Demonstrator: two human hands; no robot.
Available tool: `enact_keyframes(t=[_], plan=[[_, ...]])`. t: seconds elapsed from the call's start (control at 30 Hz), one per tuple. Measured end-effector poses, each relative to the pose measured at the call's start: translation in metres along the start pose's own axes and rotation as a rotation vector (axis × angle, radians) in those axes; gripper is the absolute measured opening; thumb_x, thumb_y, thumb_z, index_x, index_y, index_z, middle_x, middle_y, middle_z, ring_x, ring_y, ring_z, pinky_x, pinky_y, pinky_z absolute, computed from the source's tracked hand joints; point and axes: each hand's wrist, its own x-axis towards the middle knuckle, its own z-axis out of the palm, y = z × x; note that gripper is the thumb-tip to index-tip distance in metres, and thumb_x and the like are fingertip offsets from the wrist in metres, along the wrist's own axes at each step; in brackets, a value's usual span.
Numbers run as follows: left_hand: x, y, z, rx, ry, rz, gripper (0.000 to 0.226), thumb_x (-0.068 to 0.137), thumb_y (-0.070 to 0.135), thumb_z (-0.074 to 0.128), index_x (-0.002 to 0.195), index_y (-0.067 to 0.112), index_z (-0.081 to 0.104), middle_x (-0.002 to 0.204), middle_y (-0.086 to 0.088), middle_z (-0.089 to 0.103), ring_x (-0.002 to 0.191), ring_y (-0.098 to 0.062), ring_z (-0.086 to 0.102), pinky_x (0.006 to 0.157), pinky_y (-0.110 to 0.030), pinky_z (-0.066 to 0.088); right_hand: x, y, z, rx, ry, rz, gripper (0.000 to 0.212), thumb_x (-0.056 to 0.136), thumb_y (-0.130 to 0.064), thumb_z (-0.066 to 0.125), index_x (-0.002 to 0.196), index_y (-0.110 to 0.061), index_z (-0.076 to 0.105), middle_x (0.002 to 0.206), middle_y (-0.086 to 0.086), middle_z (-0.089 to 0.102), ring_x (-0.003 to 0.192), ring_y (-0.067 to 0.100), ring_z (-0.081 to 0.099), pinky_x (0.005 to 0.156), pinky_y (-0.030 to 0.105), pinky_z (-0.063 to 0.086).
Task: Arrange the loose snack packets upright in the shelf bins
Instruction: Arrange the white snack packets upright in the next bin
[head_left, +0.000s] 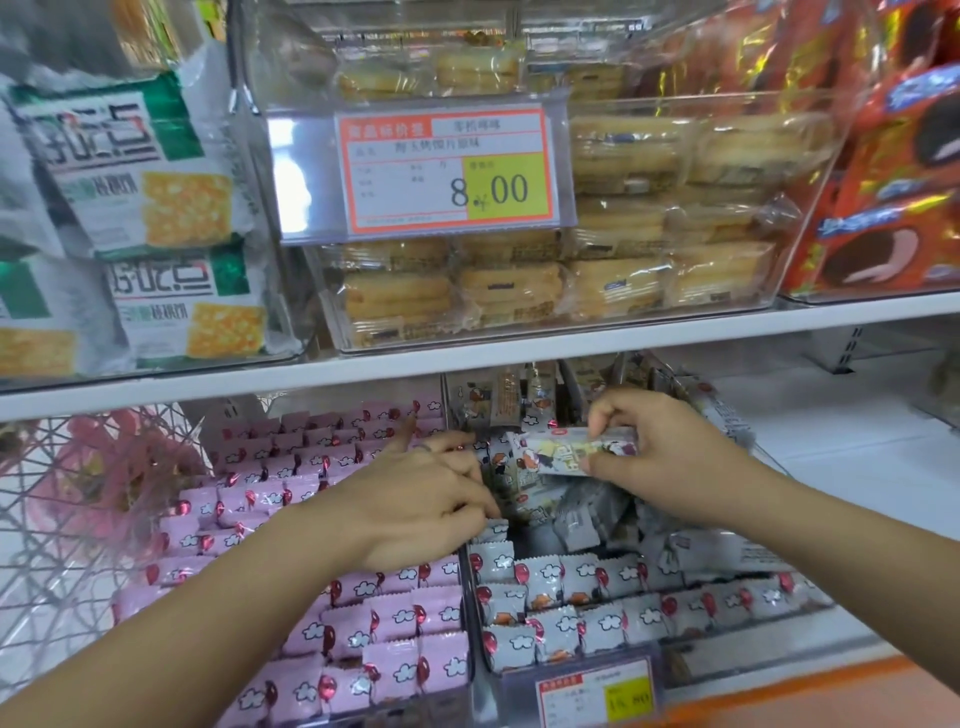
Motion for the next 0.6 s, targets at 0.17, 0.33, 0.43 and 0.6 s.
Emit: enact_keyframes(t=[0.17,0.33,0.43,0.6], plan=[[-0.001,0.000,0.000,-0.004,0.001,-0.003,0.058,0.080,0.040,0.020,0.120,0.040,0.062,0.120,0.020,0.051,0.143,-0.005,0.011,0.116,-0.050,-0.011,-0.003,-0.003,-0.003,0.217,0.043,0.059,0.025,0.082,-0.018,0.071,0.096,-0.031,0.055,0.099,-0.012,0.066,0.081,0.005,0.061,0.063,0.021,0.042],[-0.002,0.001,-0.001,-0.003,-0.001,-0.008,0.059,0.080,0.040,0.020,0.122,0.039,0.061,0.123,0.019,0.051,0.144,-0.007,0.010,0.117,-0.051,-0.010,-0.004,-0.011,0.006,-0.007,-0.053,0.033,0.029,0.082,-0.022,0.067,0.090,-0.030,0.041,0.086,-0.013,0.050,0.071,0.003,0.048,0.063,0.025,0.043],[-0.003,0.002,-0.002,-0.009,-0.010,-0.012,0.058,0.081,0.040,0.020,0.122,0.038,0.061,0.124,0.018,0.051,0.144,-0.008,0.010,0.117,-0.051,-0.010,-0.002,-0.017,0.009,-0.009,-0.037,-0.021,0.026,0.081,-0.018,0.067,0.079,-0.021,0.042,0.071,-0.002,0.048,0.061,0.011,0.047,0.058,0.025,0.041],[-0.003,0.002,-0.002,-0.010,-0.008,-0.005,0.058,0.080,0.041,0.020,0.122,0.038,0.061,0.123,0.019,0.050,0.144,-0.008,0.009,0.117,-0.051,-0.008,0.006,-0.021,0.014,-0.046,0.035,-0.042,0.016,0.084,-0.027,0.068,0.081,-0.019,0.055,0.066,0.000,0.055,0.053,0.004,0.046,0.048,0.014,0.038]])
